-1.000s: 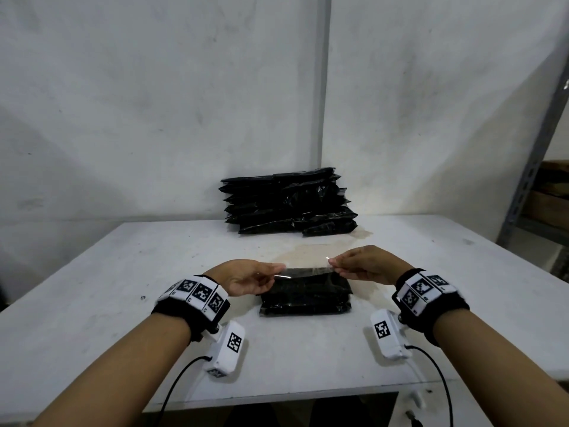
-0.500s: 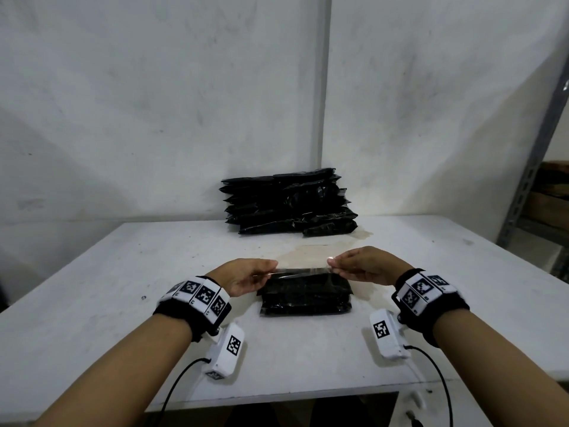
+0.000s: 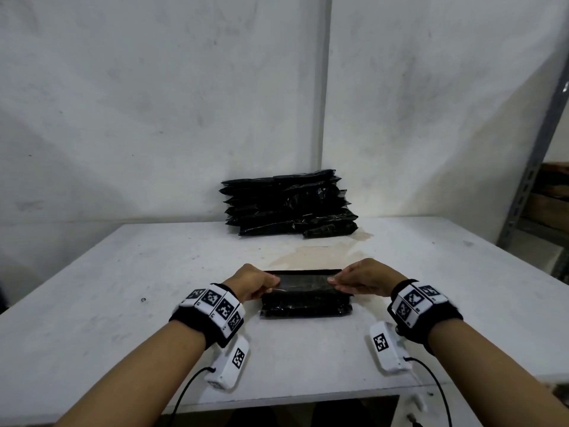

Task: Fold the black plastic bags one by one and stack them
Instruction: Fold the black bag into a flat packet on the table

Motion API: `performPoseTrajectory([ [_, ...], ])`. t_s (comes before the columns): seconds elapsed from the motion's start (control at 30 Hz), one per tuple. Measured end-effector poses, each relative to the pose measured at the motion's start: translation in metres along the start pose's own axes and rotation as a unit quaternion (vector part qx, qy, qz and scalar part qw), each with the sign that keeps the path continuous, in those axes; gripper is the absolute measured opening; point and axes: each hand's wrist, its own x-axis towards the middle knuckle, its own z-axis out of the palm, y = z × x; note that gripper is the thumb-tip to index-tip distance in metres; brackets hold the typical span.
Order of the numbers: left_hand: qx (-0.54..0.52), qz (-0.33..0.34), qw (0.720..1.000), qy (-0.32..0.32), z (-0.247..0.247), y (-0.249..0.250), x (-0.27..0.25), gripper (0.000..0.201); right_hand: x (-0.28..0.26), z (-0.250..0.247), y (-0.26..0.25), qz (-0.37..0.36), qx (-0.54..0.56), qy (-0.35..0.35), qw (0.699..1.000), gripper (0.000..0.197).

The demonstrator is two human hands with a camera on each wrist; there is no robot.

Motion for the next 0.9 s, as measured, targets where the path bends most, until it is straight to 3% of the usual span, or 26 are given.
performPoseTrajectory([
  [0.43,0.081,-0.038,0.996,0.015,0.009,-0.003,0.001,0.007,0.002,0.009,-0.004,0.035,-0.107,0.054,0.992,0.030],
  [0.6,0.093,-0.019,0.995,0.041,0.011,-0.007,0.006,0.026,0.009,0.010,-0.002,0.030,-0.159,0.072,0.984,0.037],
  [0.77,0.131,-0.029,0.989,0.060,0.011,-0.006,0.006,0.030,0.012,0.013,-0.002,0.041,-0.238,0.102,0.965,0.038],
  [0.9,0.184,-0.055,0.980,0.048,0.007,-0.006,0.006,0.042,0.013,0.010,-0.003,0.050,-0.351,0.135,0.925,0.050],
])
